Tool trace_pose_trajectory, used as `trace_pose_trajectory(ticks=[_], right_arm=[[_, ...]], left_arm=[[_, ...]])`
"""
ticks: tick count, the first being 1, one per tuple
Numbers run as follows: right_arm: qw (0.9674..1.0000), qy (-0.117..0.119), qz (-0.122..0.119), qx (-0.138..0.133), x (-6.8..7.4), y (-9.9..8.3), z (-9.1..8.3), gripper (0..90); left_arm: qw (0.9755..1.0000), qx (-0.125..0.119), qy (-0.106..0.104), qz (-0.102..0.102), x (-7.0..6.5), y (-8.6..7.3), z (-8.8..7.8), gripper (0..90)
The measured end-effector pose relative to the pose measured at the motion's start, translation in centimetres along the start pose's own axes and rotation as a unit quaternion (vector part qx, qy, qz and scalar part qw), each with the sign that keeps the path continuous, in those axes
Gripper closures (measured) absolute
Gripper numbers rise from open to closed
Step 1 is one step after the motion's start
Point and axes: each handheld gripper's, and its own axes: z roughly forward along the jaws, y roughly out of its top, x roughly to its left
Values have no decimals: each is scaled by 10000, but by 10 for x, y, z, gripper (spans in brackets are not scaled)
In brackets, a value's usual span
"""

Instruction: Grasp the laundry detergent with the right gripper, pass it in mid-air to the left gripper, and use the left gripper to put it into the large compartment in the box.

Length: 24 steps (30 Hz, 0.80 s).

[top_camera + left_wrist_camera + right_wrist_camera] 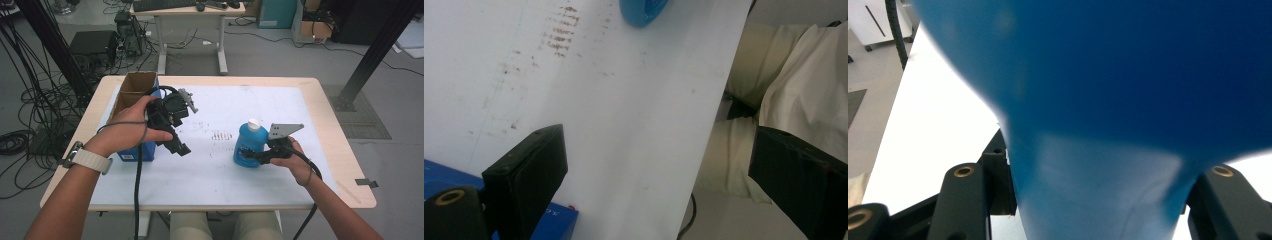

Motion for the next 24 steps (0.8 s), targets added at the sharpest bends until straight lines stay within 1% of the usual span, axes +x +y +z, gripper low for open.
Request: trace_pose_trajectory(ticks=[4, 24], right_arm=[[10000, 2, 17, -32, 0, 0, 0, 421], [10000, 2, 12, -28, 0, 0, 0, 421]], left_arm=[[10000, -2, 0, 10, 0, 0, 0, 90], [10000, 4, 23, -1, -1, 0, 0, 90]])
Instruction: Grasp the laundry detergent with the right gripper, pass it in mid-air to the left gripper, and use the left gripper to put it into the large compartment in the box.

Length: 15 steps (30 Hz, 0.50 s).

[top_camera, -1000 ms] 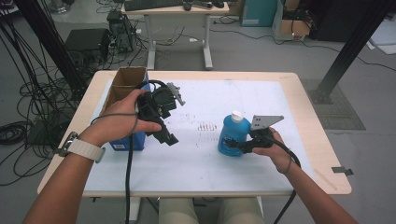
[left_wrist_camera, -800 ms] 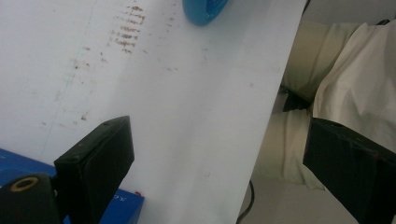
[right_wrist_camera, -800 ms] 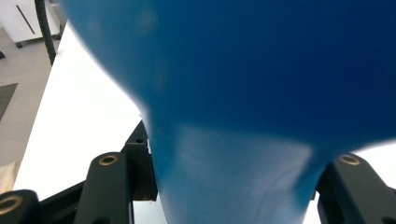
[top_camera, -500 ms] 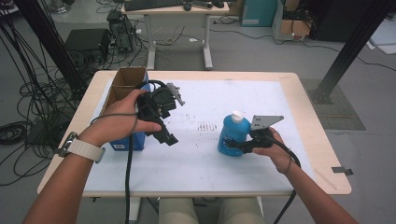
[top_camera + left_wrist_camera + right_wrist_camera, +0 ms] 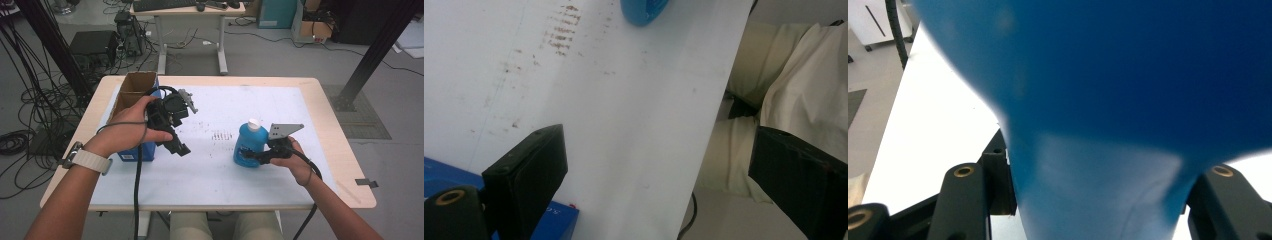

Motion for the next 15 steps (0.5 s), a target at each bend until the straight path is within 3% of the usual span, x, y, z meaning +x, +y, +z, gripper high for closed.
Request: trace_pose_trajectory(ticks=[15], right_arm=[[10000, -11, -30, 7, 0, 0, 0, 423]], left_arm=[[10000, -31, 65, 3, 0, 1, -4, 90]])
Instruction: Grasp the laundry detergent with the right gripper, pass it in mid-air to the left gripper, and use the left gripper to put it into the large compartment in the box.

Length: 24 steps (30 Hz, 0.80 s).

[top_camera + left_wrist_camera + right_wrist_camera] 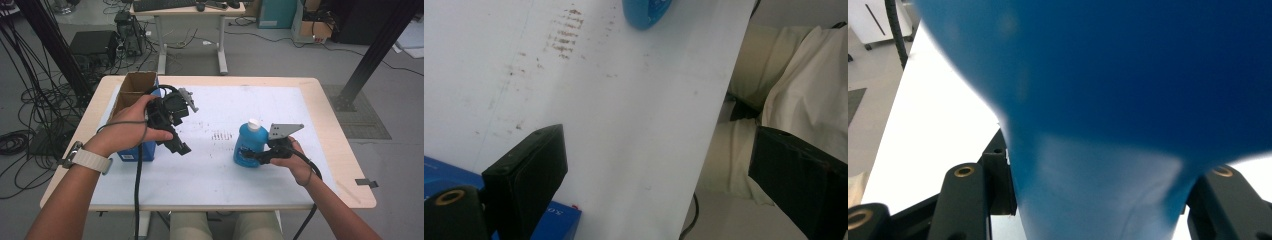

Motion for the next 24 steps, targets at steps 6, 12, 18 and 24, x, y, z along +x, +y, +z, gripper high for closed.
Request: trace_pose_trajectory(ticks=[6, 12, 18, 24], right_arm=[[10000, 19, 7, -5, 0, 1, 1, 426], [9999, 34, -102, 8, 1, 6, -1, 426], [9998, 104, -128, -86, 3, 18, -9, 426], [9995, 269, -155, -104, 8, 35, -21, 426]], left_arm=[[10000, -20, 58, -3, -2, 2, -5, 89], [10000, -22, 77, 23, -3, 7, -12, 83], [9998, -83, 196, 57, -5, 17, -24, 83], [9994, -74, 270, 183, -9, 31, -34, 83]])
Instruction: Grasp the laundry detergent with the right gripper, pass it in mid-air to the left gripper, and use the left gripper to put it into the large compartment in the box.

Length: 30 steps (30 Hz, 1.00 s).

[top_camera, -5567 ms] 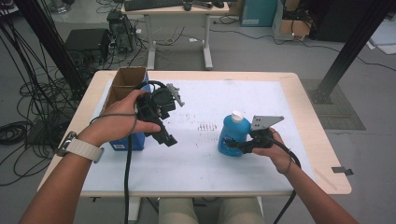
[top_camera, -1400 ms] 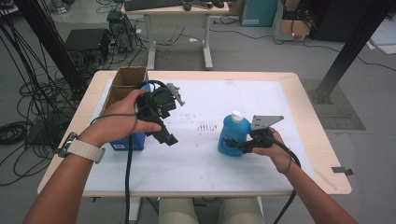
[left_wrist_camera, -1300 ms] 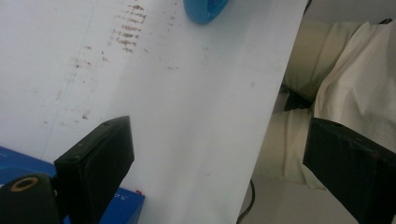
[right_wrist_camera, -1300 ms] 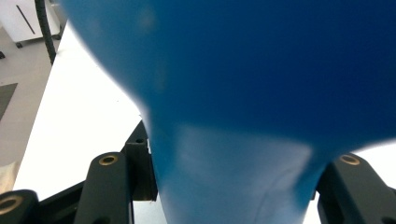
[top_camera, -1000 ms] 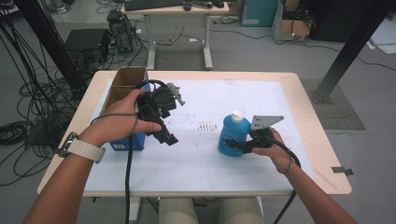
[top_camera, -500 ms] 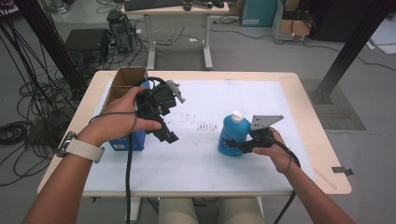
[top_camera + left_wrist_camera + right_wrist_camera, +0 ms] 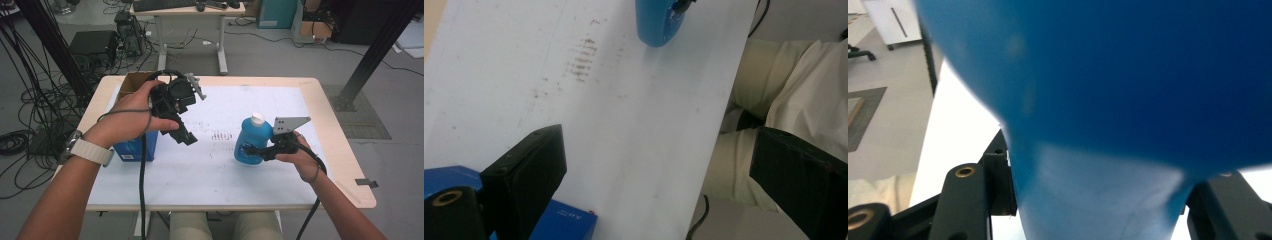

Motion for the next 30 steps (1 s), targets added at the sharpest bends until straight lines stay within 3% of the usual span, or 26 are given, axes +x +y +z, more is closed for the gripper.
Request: trace_pose_trajectory(ticks=[9, 13, 30], right_arm=[[9989, 459, 80, 13, 7, 30, -15, 425], [9980, 637, 9, 33, 10, 43, -21, 425], [9937, 1088, -201, 166, 22, 74, -27, 425]], left_arm=[[9999, 41, 46, 151, -4, 19, -13, 82], [9997, 78, 78, 224, -6, 26, -18, 81], [9975, 299, 38, 633, -20, 59, -34, 78]])
